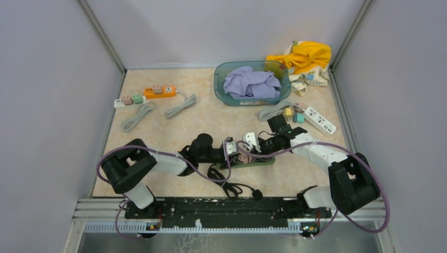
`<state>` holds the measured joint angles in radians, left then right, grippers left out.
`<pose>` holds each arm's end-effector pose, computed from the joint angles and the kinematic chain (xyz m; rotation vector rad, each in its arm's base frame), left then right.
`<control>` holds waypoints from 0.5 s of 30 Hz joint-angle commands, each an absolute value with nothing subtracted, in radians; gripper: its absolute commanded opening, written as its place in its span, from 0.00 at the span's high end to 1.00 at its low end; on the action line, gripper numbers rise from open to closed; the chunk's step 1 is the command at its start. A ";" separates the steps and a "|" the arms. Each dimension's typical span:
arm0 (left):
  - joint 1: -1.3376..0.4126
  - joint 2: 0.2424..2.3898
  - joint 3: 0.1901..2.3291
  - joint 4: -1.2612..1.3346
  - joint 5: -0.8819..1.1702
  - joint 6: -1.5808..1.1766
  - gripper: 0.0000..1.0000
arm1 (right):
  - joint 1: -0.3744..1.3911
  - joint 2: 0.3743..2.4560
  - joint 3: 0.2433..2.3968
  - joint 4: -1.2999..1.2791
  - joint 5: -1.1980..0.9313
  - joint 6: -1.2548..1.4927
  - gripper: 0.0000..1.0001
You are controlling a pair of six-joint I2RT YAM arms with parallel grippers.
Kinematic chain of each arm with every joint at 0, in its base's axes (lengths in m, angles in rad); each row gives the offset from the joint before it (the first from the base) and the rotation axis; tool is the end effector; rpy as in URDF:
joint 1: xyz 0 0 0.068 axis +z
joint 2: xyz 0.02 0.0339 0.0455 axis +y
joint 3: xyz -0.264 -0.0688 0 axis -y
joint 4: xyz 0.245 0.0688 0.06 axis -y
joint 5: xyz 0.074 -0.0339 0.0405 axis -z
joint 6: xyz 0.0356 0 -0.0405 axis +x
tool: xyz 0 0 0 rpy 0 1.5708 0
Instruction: Pull the plug off the socket
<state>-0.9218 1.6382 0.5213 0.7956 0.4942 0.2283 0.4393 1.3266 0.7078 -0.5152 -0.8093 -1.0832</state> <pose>0.1673 -0.2485 0.1497 1.3448 1.4292 -0.9312 0.1992 0.1221 0.1871 -1.7978 1.5602 0.7963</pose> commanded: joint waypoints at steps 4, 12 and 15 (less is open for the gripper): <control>-0.915 1.667 0.486 0.654 0.488 0.215 1.00 | 0.460 1.226 0.751 -0.534 -0.994 -1.215 1.00; -0.916 1.673 0.497 0.649 0.491 0.209 1.00 | 0.512 1.238 0.735 -0.360 -0.974 -1.015 1.00; -0.916 1.677 0.498 0.647 0.494 0.209 1.00 | 0.502 1.244 0.740 -0.353 -0.942 -1.007 1.00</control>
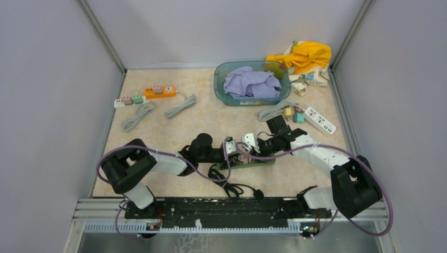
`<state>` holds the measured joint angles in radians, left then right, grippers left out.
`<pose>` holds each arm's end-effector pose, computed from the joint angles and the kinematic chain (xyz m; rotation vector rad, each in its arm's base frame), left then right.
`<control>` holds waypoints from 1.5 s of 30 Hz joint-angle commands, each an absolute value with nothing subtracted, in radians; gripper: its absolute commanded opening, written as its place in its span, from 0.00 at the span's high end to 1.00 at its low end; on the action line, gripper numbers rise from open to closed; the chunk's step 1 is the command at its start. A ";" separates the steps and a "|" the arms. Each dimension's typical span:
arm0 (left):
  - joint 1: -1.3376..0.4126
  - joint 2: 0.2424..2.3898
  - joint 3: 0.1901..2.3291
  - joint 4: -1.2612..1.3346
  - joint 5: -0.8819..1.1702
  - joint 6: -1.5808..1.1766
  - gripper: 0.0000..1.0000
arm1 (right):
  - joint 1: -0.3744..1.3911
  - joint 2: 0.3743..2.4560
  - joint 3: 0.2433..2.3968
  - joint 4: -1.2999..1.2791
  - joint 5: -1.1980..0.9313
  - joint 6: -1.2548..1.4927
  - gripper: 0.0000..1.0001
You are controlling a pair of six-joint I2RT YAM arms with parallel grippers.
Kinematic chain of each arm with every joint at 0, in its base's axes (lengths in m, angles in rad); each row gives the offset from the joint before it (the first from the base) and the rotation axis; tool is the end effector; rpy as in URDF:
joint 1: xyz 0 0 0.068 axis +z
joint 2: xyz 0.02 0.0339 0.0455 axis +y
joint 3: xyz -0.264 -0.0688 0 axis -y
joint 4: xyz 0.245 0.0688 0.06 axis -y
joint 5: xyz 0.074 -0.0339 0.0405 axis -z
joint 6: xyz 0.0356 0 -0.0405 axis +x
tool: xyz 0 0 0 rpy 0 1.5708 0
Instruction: Pull the plug off the socket
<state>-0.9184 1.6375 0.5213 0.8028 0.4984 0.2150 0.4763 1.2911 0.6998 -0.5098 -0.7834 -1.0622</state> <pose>0.1681 -0.2481 0.1507 1.3332 1.4320 -0.9416 0.1919 0.1273 0.1920 -1.8173 1.5402 0.7736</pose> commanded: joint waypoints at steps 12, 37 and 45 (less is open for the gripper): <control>-0.915 1.683 0.505 0.638 0.495 0.216 1.00 | 0.462 1.248 0.760 -0.547 -1.023 -1.205 1.00; -0.911 1.690 0.514 0.618 0.495 0.216 1.00 | 0.442 1.231 0.766 -0.540 -1.058 -1.199 1.00; -0.911 1.692 0.515 0.618 0.497 0.211 1.00 | 0.521 1.258 0.759 -0.420 -0.969 -1.065 1.00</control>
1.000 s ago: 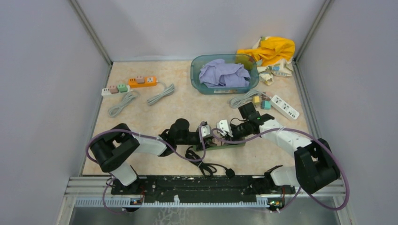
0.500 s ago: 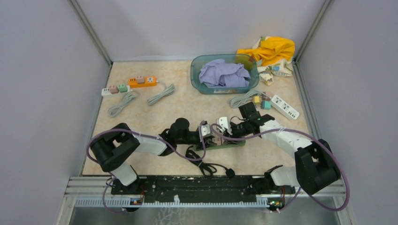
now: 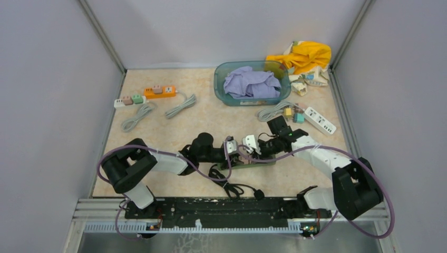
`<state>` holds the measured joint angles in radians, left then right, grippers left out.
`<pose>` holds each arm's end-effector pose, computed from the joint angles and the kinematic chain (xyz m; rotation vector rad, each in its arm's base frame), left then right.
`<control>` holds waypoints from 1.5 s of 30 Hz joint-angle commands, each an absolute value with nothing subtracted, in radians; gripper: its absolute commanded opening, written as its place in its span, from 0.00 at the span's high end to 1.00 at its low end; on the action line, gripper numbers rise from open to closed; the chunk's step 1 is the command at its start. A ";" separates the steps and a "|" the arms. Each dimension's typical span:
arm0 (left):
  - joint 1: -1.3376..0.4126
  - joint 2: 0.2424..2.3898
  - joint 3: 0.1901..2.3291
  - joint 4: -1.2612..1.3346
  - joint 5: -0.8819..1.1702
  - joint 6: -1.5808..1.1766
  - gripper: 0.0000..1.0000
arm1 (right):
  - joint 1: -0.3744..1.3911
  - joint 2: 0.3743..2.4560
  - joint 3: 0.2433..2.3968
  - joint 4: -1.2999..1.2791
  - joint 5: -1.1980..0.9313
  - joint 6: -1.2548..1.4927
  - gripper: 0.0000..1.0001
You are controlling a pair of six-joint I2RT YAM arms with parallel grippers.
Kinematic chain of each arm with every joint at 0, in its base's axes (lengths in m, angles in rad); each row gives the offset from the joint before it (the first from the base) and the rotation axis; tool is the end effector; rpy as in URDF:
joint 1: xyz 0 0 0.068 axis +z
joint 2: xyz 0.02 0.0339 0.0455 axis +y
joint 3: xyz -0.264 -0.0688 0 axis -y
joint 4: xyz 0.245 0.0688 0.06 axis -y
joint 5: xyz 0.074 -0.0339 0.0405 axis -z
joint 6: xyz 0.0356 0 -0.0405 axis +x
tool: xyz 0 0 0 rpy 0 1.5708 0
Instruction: Pull the plug off the socket
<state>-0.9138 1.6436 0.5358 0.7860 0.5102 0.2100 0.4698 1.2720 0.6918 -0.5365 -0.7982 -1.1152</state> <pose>0.1707 -0.2497 0.1512 1.3365 1.4413 -0.9528 0.1877 0.1239 0.1928 -1.8446 1.4953 0.7721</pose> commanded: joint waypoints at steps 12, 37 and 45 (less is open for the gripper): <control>-0.906 1.689 0.506 0.613 0.496 0.216 1.00 | 0.439 1.232 0.747 -0.430 -0.930 -1.105 1.00; -0.903 1.689 0.508 0.594 0.501 0.215 1.00 | 0.412 1.206 0.767 -0.476 -1.006 -1.122 1.00; -0.903 1.684 0.507 0.594 0.503 0.212 1.00 | 0.401 1.209 0.782 -0.520 -1.027 -1.149 1.00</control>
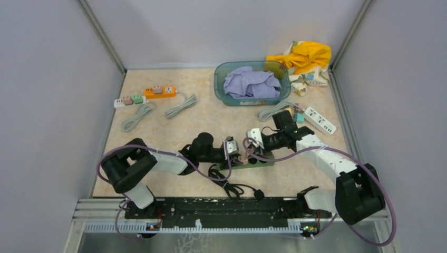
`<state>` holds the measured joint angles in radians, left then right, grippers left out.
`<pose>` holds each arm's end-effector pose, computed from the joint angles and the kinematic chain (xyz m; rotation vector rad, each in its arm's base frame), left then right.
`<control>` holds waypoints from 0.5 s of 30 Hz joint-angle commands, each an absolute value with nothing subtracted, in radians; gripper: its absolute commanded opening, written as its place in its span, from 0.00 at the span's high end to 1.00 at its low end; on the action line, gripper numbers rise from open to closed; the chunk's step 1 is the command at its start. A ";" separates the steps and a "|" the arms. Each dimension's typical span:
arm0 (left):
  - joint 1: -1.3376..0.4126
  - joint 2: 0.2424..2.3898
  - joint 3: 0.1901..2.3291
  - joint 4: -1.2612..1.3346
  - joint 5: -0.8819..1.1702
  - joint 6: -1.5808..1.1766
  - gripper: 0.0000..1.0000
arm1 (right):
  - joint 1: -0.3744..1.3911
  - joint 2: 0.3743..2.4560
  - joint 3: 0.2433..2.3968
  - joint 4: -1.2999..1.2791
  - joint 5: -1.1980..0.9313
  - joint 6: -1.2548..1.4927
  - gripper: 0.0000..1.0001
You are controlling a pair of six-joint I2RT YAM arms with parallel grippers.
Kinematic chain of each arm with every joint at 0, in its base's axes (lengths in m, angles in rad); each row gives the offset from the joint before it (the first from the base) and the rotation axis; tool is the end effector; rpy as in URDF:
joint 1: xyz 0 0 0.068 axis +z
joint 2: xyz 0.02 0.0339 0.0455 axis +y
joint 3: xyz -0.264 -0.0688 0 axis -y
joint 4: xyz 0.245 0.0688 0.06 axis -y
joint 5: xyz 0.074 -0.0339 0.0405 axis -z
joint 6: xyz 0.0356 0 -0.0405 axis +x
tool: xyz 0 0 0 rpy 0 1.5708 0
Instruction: Pull the plug off the socket
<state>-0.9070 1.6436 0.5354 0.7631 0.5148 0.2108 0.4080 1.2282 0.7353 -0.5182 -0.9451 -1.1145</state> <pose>0.1717 -0.2479 0.1488 1.3430 1.4651 -0.9524 0.1959 0.1161 0.2187 -1.7382 1.3593 0.8300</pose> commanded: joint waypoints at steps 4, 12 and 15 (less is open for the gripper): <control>-0.903 1.683 0.506 0.594 0.503 0.207 1.00 | 0.385 1.207 0.791 -0.515 -1.036 -1.121 1.00; -0.903 1.676 0.509 0.603 0.487 0.180 0.99 | 0.270 1.188 0.775 -0.306 -0.915 -0.864 1.00; -0.903 1.668 0.511 0.608 0.469 0.157 0.97 | 0.221 1.178 0.728 -0.115 -0.780 -0.682 1.00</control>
<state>-0.9073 1.6428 0.5354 0.7635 0.5083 0.1978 0.2771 1.2217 0.7403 -0.3943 -0.9081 -0.9260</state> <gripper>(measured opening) 0.373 0.313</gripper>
